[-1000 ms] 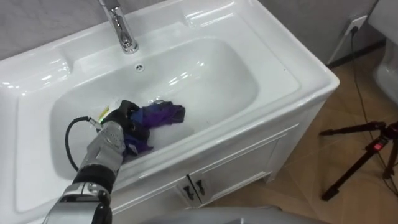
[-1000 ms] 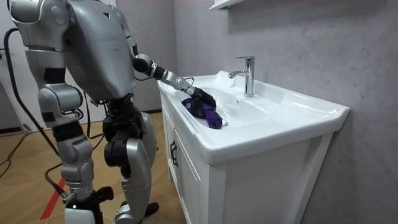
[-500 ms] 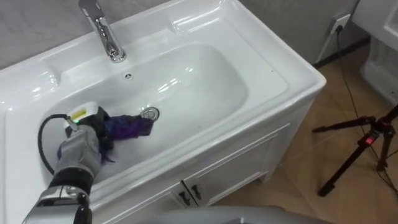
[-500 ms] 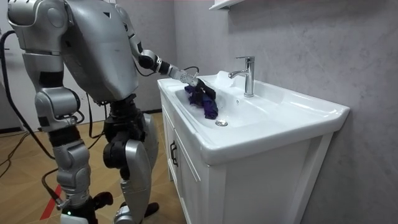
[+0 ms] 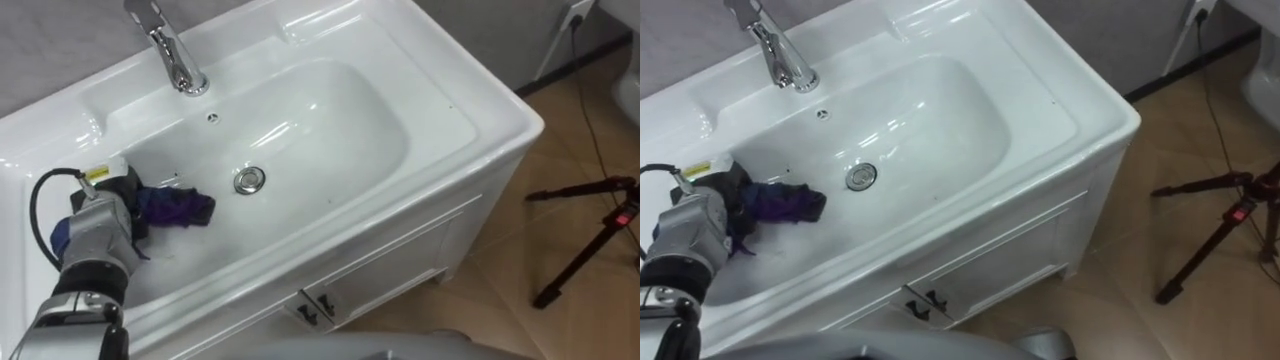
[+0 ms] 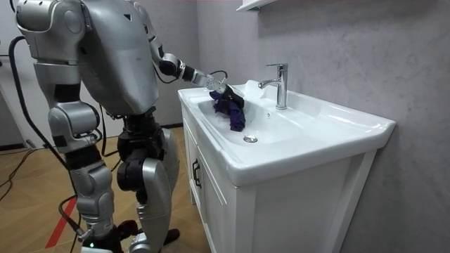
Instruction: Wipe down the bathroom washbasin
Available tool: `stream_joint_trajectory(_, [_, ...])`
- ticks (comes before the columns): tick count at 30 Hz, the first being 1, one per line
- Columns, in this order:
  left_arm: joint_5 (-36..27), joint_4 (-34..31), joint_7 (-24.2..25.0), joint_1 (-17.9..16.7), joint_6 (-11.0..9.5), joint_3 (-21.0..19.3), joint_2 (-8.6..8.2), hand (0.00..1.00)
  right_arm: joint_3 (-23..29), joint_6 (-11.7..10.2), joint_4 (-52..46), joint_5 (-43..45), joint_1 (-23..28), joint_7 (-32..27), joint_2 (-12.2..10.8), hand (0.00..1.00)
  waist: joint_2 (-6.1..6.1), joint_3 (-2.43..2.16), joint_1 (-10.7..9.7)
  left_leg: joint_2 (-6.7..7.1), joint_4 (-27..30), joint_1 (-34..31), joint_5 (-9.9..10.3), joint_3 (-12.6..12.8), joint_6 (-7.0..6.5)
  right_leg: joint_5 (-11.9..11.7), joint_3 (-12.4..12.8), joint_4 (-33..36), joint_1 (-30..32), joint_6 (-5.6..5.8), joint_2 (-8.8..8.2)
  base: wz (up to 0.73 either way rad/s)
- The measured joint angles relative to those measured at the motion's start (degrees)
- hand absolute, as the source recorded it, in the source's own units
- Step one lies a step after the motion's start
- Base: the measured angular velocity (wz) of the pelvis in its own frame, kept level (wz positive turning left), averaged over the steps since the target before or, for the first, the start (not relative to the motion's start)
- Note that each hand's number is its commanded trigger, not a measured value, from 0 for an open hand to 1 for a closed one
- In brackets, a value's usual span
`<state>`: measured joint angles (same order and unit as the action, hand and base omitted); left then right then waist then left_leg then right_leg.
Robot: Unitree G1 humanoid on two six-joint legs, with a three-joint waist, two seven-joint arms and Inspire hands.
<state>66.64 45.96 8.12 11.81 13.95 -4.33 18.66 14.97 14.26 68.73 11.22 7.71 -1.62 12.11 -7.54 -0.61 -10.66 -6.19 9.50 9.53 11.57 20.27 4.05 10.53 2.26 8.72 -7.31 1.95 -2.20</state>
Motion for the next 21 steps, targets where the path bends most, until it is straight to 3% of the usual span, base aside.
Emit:
stream_joint_trajectory(6, [-0.1, -0.7, -0.3, 0.0, 0.0, 0.0, 0.13, 1.0, -0.1, -3.0, 0.0, -3.7, 0.2, -1.4, 0.0, 0.0, 0.73, 0.47, 0.1, -0.1, 0.0, 0.2, 0.0, 0.0, 0.01, 0.1, 0.0, 0.0, -0.3, -0.1, 0.09, 0.0])
stream_joint_trajectory(10, [-0.1, -0.7, -0.8, 0.1, 0.0, 0.0, 0.13, 1.0, -0.1, -4.2, 0.0, -4.4, 0.1, -2.3, 0.0, 0.0, 1.14, 0.49, 0.0, -0.09, 0.1, 0.1, 0.0, -0.4, 0.01, 0.1, -0.1, -0.1, -0.3, -0.11, 0.08, 0.01])
stream_joint_trajectory(15, [-0.2, -1.3, -1.5, 0.4, 0.0, 0.5, 0.11, 1.0, -0.2, -4.3, 0.1, -5.5, 0.4, -3.6, -0.1, 0.0, 1.95, 0.63, -0.3, -0.04, 0.7, -0.5, 0.0, -1.7, 0.01, 0.2, -1.3, -0.1, -0.6, -0.16, -0.09, 0.13])
stream_joint_trajectory(21, [-1.6, 0.0, -6.3, 0.1, 0.8, 3.4, -0.39, 1.0, -2.8, -5.0, 0.9, -6.7, 0.3, -4.9, -0.1, 0.0, 2.21, 0.67, -1.3, -0.01, 1.2, -1.0, 0.0, -2.8, 0.01, 0.2, -2.8, -0.1, -1.1, -0.2, -0.24, 0.12])
